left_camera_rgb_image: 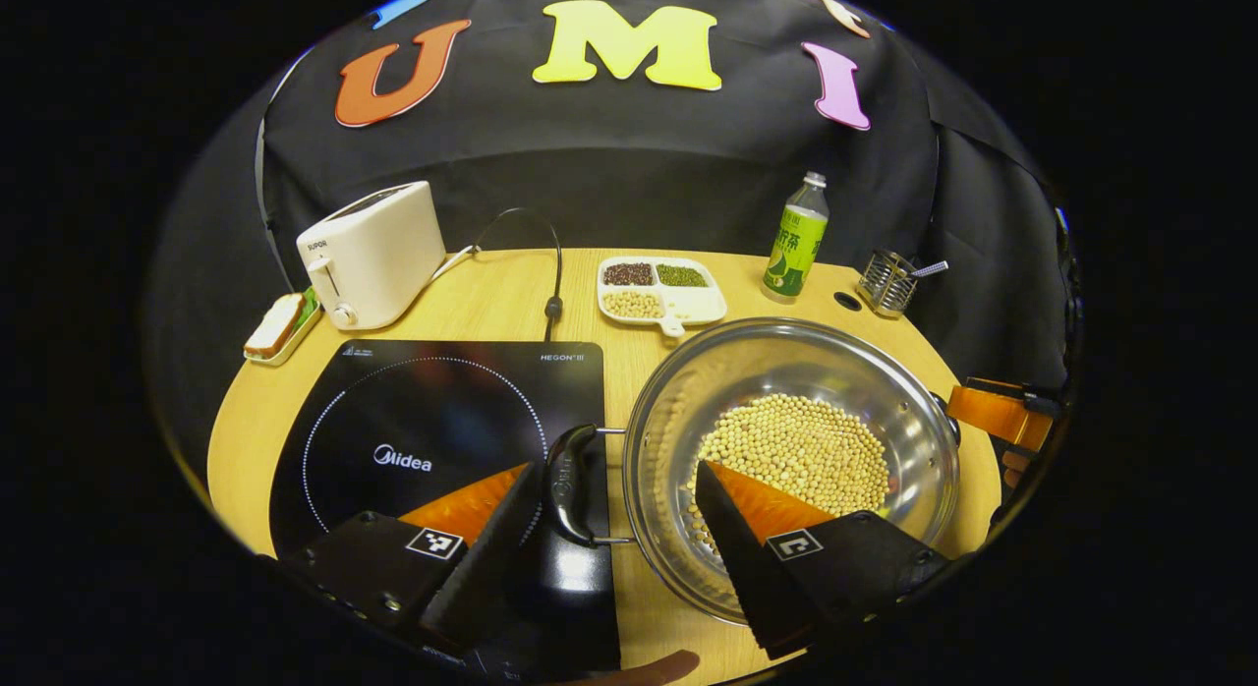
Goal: First push the handle of the pot to place it horizontally, then grasp the pot with both hands and set it on the induction cooktop.
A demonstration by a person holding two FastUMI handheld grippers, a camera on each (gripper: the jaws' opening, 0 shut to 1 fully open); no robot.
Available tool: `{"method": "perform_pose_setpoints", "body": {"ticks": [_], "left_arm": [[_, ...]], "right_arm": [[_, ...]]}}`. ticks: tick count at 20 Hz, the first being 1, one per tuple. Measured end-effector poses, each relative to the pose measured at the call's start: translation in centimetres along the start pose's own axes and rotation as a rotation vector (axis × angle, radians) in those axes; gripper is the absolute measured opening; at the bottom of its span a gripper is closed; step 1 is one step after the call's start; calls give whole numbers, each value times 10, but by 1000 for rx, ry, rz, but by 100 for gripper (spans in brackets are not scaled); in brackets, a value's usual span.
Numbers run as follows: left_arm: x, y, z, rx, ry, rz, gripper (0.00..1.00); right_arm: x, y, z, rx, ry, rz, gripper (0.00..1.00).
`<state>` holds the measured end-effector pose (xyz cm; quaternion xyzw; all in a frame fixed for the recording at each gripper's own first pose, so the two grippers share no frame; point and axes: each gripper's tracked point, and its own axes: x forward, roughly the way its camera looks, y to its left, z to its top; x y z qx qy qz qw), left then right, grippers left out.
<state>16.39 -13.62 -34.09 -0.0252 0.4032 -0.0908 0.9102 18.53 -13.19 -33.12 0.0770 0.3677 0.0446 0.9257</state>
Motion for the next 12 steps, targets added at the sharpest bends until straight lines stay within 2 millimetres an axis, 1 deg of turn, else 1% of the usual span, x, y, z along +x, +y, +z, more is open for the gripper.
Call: {"method": "perform_pose_setpoints", "body": {"ticks": [1,2,3,4,5,7,8,9,10,11,12], "left_arm": [[3,1,-4,-4,18,-3,96],[4,3,-3,-6,18,6,84],[7,1,-1,-15,16,-6,96],[8,4,0,-19,15,0,81],[8,6,0,-21,19,7,90],[7,10,-2,-26,26,18,78],[7,10,-2,-34,30,7,68],[5,9,-3,-41,32,-9,67],[4,10,-2,-44,30,-19,67],[13,10,-2,-63,30,-38,66],[7,9,-1,-71,22,-37,60]], "right_arm": [[5,-4,-2,-8,15,-33,96],[11,-18,-4,-34,19,-88,100],[17,-25,-7,-53,28,-123,100],[21,-23,-14,-48,53,-126,96],[27,-22,-21,-29,83,-119,96],[34,-26,-32,-4,128,-119,96],[36,-27,-36,8,145,-125,96],[34,-24,-37,19,149,-117,95],[35,-19,-37,28,152,-99,93],[35,-15,-35,33,148,-87,89],[35,-17,-37,43,151,-103,75]]}}
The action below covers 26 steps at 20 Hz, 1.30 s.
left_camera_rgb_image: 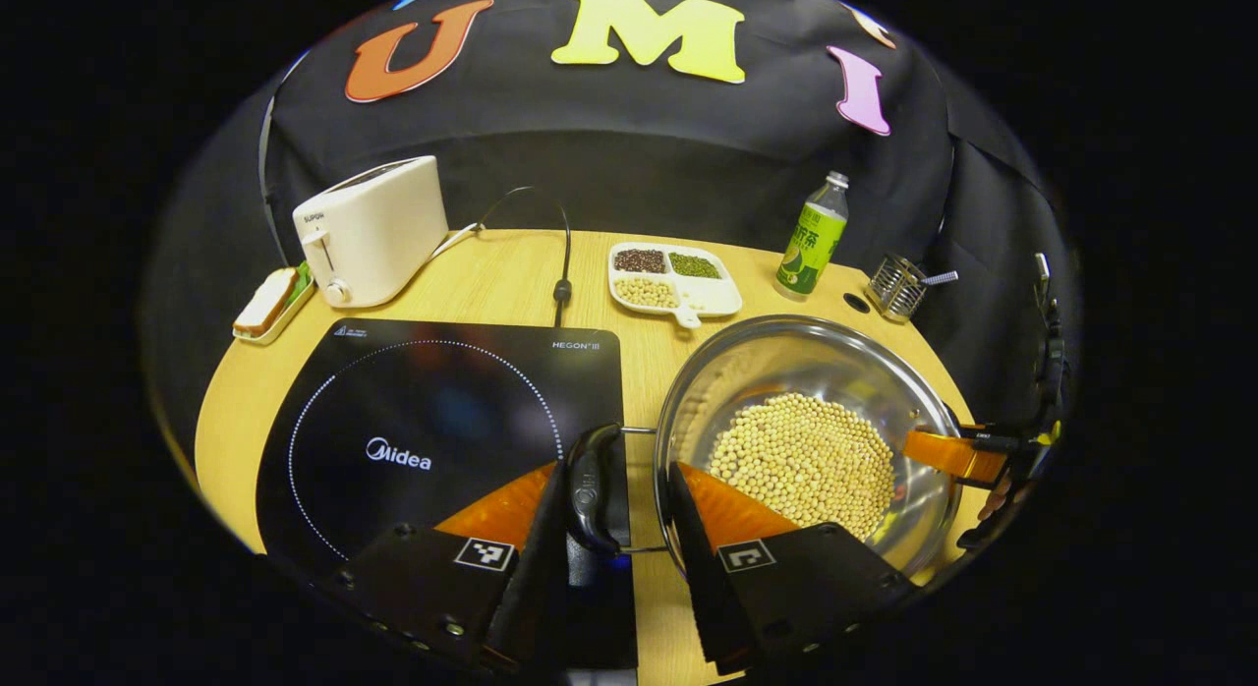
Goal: First push the handle of the pot to place it horizontally, then grasp the pot with both hands and set it on the induction cooktop.
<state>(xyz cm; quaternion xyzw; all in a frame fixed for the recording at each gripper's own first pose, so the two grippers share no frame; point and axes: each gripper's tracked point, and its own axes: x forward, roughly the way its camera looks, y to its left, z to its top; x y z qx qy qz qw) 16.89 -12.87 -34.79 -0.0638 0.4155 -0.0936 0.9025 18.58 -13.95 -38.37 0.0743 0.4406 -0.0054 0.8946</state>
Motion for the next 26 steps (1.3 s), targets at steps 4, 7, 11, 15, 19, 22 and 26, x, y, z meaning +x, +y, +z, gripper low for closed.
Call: {"method": "perform_pose_setpoints", "body": {"ticks": [4,7,11,15,19,22,26], "left_arm": [[-7,-2,-3,18,-29,14,44],[-16,-9,-12,28,-44,11,54],[-32,-18,-25,-33,-31,-25,51],[-43,-22,-28,22,-54,-46,51],[-64,-18,-21,44,-98,-69,51],[-85,-10,-13,57,-133,-73,51],[-112,12,2,64,-174,-57,51]], "right_arm": [[-3,-7,0,11,-4,-62,68],[-16,-12,-12,37,25,-82,64],[-42,-15,-29,53,25,-104,63],[-63,-18,-40,70,13,-135,63],[-90,-10,-39,79,-22,-132,63],[-106,7,-33,62,-42,-126,63],[-120,41,-23,28,-53,-101,63]]}}
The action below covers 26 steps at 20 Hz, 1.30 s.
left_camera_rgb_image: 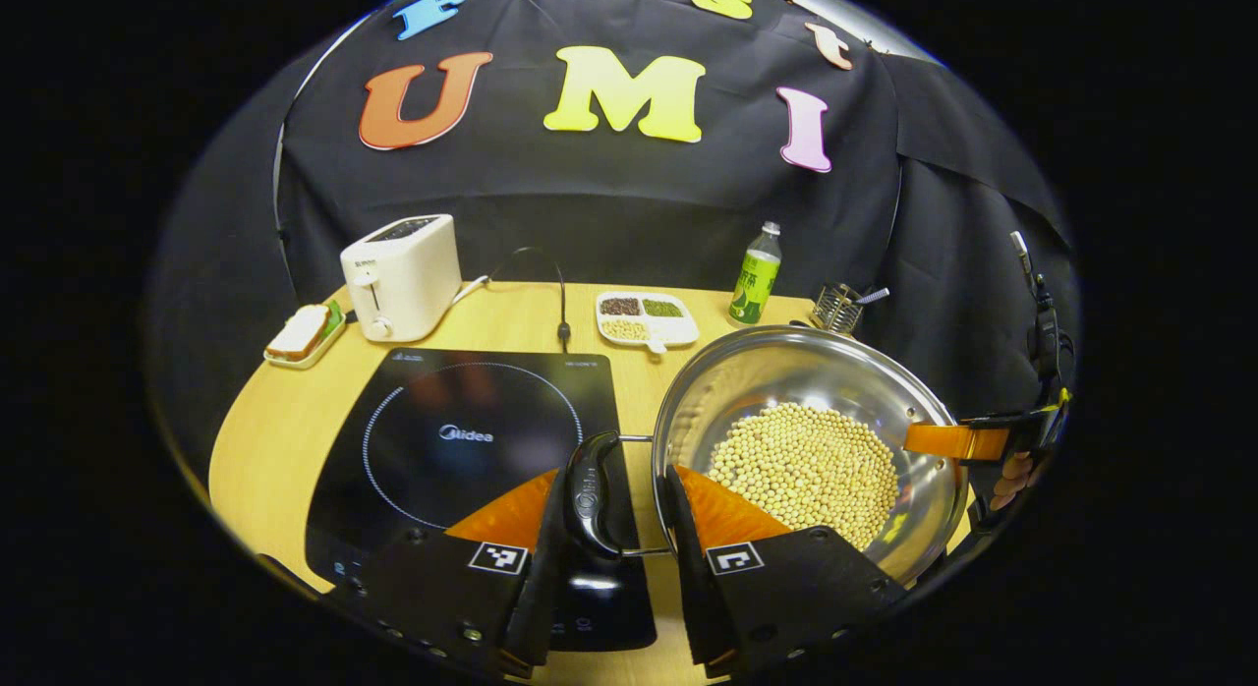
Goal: First push the handle of the pot to place it horizontally, then grasp the pot with both hands and set it on the induction cooktop.
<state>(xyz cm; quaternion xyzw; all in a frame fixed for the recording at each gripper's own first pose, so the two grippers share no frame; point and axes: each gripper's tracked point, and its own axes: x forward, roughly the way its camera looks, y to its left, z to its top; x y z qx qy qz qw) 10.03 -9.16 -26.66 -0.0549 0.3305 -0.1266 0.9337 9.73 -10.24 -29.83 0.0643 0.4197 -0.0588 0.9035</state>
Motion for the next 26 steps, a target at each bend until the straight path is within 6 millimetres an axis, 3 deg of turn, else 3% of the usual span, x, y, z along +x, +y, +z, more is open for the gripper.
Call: {"method": "perform_pose_setpoints", "body": {"ticks": [6,13,19,26], "left_arm": [[-24,44,23,-24,-42,38,51],[-48,121,48,-65,-70,100,51],[-30,178,61,-83,-42,166,51],[11,229,35,-119,60,173,51]], "right_arm": [[-16,59,23,-51,-25,49,64],[-9,142,52,-109,-34,96,63],[29,201,63,-106,4,141,63],[74,248,49,-113,80,95,62]]}}
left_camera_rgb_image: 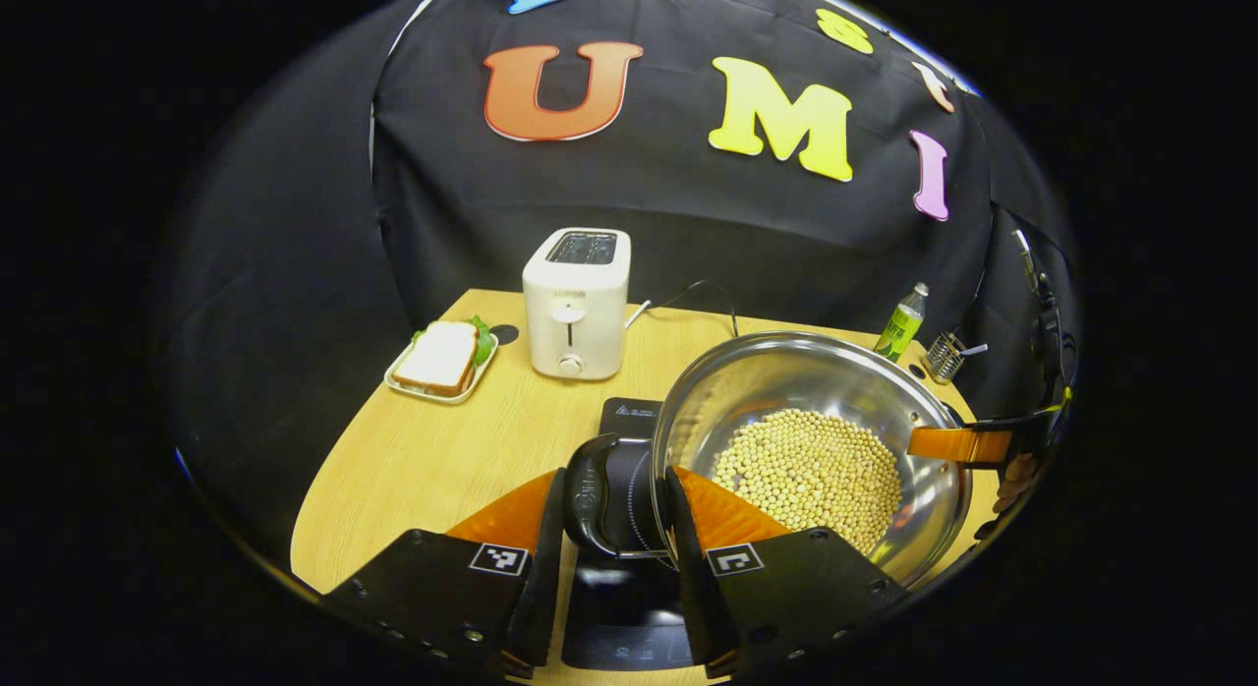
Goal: First push the handle of the pot to place it horizontally, then grasp the pot with both hands and set it on the induction cooktop.
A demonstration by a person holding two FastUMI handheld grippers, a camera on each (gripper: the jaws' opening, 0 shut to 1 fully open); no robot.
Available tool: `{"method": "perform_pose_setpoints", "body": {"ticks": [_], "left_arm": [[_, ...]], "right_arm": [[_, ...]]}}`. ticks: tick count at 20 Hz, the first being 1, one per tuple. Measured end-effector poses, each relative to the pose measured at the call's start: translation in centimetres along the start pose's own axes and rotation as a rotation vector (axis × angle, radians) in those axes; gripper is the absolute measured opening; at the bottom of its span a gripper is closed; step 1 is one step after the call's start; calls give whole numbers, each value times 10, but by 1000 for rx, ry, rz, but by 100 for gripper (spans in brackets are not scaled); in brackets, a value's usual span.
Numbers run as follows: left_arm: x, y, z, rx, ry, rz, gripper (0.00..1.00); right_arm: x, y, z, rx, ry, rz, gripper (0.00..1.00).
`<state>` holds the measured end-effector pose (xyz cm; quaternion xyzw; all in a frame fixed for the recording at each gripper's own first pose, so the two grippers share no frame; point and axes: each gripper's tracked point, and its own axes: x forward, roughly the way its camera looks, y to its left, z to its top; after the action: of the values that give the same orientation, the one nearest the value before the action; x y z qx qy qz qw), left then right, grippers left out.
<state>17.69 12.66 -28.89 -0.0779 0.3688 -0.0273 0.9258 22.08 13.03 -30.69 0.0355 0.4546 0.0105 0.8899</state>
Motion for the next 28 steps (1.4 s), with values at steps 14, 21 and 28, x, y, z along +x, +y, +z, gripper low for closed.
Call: {"method": "perform_pose_setpoints", "body": {"ticks": [14,21,28], "left_arm": [[55,9,2,-31,-44,0,52],[53,12,6,-23,-121,26,58],[16,36,31,11,-244,183,94]], "right_arm": [[49,16,-7,44,-18,-14,63],[51,16,-5,40,-54,12,67],[38,6,12,68,-205,56,82]]}}
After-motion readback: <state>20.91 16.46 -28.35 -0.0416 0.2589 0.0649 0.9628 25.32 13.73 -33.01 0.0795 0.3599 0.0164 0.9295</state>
